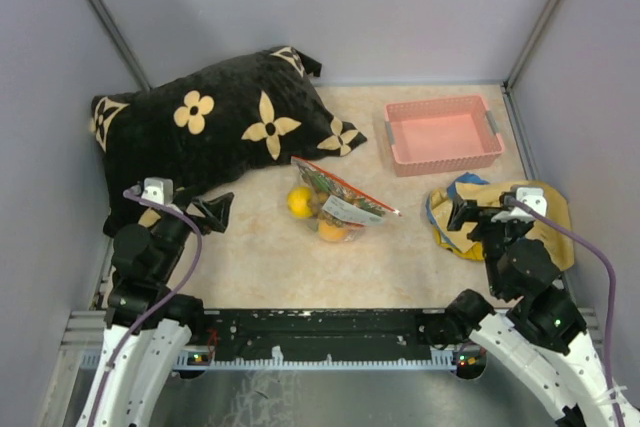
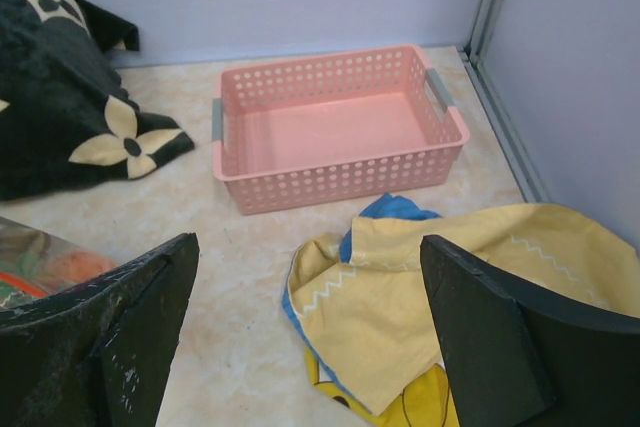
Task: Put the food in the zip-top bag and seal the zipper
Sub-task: Reset both arms
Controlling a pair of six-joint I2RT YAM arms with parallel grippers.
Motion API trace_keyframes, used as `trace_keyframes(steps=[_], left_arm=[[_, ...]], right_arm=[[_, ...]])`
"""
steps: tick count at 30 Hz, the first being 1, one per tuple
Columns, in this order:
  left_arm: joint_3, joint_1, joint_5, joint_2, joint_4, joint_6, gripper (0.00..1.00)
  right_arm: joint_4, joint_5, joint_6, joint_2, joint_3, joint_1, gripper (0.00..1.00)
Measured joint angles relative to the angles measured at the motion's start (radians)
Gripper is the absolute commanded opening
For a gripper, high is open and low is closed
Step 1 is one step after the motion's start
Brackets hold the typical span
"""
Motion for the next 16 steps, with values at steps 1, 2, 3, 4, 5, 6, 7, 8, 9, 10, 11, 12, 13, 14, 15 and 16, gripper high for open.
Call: trace_keyframes(steps=[1,2,3,4,5,6,7,8,9,10,11,12,13,14,15,16], left_arm=[[-0.016,0.000,-0.011,-0.022,0.000,-0.004,1.00],[-0.030,0.000,-0.019,-0.040,-0.002,-0.007,0.99],[-0.045,0.000,-0.027,-0.057,-0.003,-0.010,0.99],[-0.061,0.000,-0.034,-0.074,-0.004,-0.014,0.99],[-0.075,0.000,-0.038,-0.088,-0.005,-0.018,0.99],[-0.090,0.000,-0.042,-0.101,-0.004,-0.022,0.99],[-0.105,0.000,-0.044,-0.112,-0.003,-0.026,0.99],[-0.122,0.000,-0.046,-0.122,-0.002,-0.028,0.99],[-0.135,0.000,-0.047,-0.130,-0.001,-0.030,0.99],[-0.146,0.000,-0.048,-0.135,0.000,-0.030,0.99],[-0.151,0.000,-0.050,-0.135,0.000,-0.030,0.99],[-0.153,0.000,-0.053,-0.135,0.000,-0.030,0.99],[-0.153,0.000,-0.054,-0.135,0.001,-0.030,0.99],[-0.153,0.000,-0.055,-0.135,0.003,-0.030,0.99],[-0.153,0.000,-0.054,-0.135,0.007,-0.030,0.99],[-0.153,0.000,-0.054,-0.135,0.010,-0.030,0.99]], right_arm=[[0.003,0.007,0.009,-0.008,-0.014,0.000,0.92],[0.003,0.012,0.019,-0.013,-0.031,0.000,0.92],[0.003,0.013,0.023,-0.015,-0.045,0.000,0.92],[0.000,0.013,0.027,-0.015,-0.055,0.000,0.92],[0.000,0.013,0.029,-0.015,-0.062,0.000,0.92],[-0.002,0.013,0.031,-0.015,-0.064,0.000,0.92],[-0.002,0.013,0.032,-0.015,-0.066,0.000,0.92],[-0.002,0.013,0.035,-0.016,-0.066,0.000,0.92],[-0.001,0.013,0.037,-0.016,-0.066,0.000,0.92],[-0.001,0.013,0.038,-0.016,-0.066,0.000,0.92],[-0.001,0.013,0.038,-0.016,-0.066,0.000,0.92],[0.000,0.013,0.039,-0.016,-0.067,0.000,0.92],[0.000,0.013,0.039,-0.016,-0.067,0.000,0.92],[0.000,0.013,0.039,-0.016,-0.068,0.000,0.92],[0.000,0.013,0.039,-0.016,-0.068,0.000,0.92],[0.000,0.013,0.040,-0.016,-0.068,0.000,0.92]])
